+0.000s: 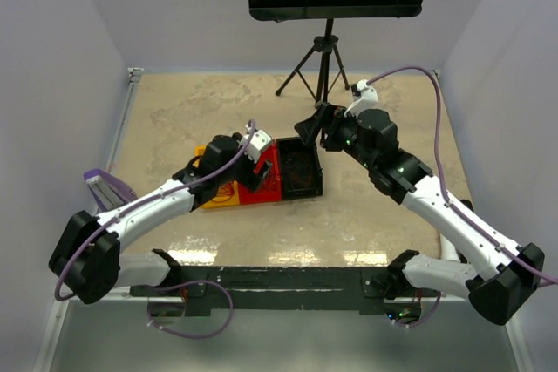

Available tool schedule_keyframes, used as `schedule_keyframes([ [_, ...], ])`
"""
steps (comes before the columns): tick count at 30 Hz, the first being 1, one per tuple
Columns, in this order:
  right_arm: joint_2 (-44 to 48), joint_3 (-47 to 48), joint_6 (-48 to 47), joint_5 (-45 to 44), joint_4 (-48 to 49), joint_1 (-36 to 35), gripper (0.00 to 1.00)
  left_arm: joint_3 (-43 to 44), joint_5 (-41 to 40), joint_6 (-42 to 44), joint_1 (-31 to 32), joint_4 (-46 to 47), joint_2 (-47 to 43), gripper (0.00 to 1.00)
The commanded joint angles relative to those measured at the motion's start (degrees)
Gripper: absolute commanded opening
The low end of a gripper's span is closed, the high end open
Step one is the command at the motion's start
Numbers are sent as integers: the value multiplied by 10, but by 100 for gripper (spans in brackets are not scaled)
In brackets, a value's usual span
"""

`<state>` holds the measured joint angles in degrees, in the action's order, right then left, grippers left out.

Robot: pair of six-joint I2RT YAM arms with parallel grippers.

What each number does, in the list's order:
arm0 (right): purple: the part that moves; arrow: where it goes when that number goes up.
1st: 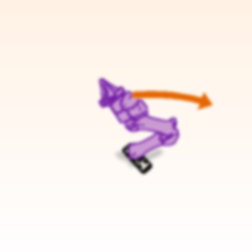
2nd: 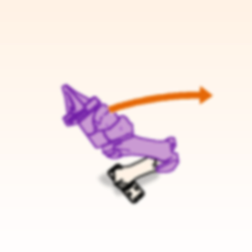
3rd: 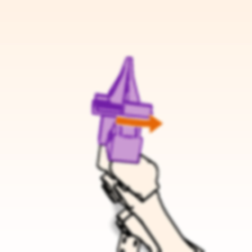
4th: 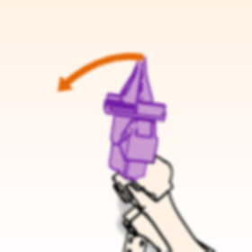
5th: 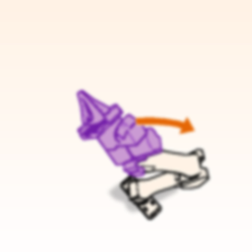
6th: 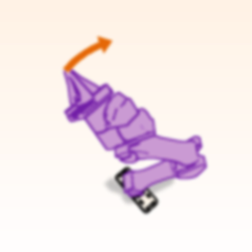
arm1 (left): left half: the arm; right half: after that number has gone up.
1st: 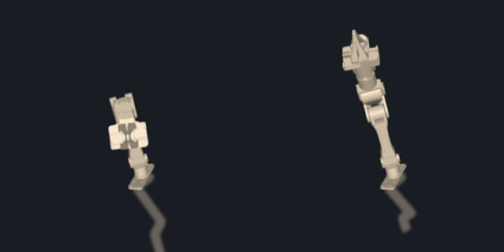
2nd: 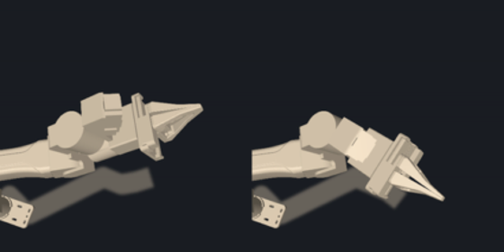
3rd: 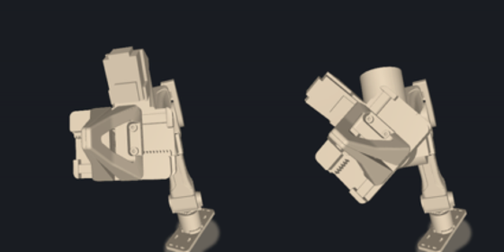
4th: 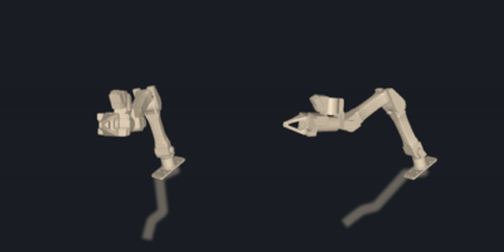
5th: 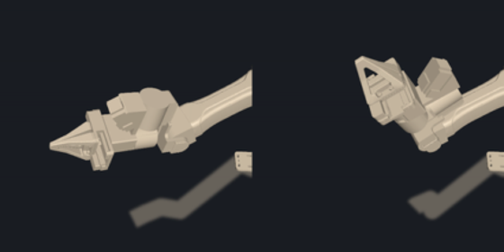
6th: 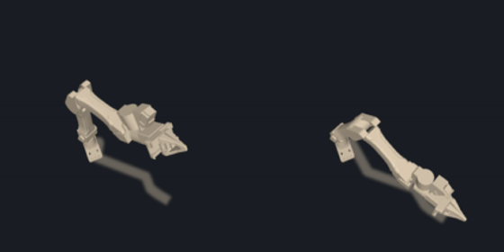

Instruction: Untangle the cables

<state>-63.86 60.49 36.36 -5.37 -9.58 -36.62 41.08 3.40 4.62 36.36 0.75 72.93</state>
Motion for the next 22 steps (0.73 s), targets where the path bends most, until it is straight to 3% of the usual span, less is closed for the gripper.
schedule_keyframes([
  [1, 16, 30, -14, -23, -7, 3, 99, 117, 51, 0, -5, -83, -42, 100],
  [5, 12, 44, -23, -33, -25, 3, 99, 241, 11, -1, -4, -239, -18, 100],
  [11, 52, 36, -57, -78, -48, 3, 99, 421, -192, 10, -5, -475, 49, 100],
  [16, 70, 17, -53, -97, -87, 3, 99, 378, -225, 7, -6, -453, -31, 100],
  [22, 110, -3, -52, -139, -119, 3, 98, 336, -225, 10, -45, -448, -59, 100],
])
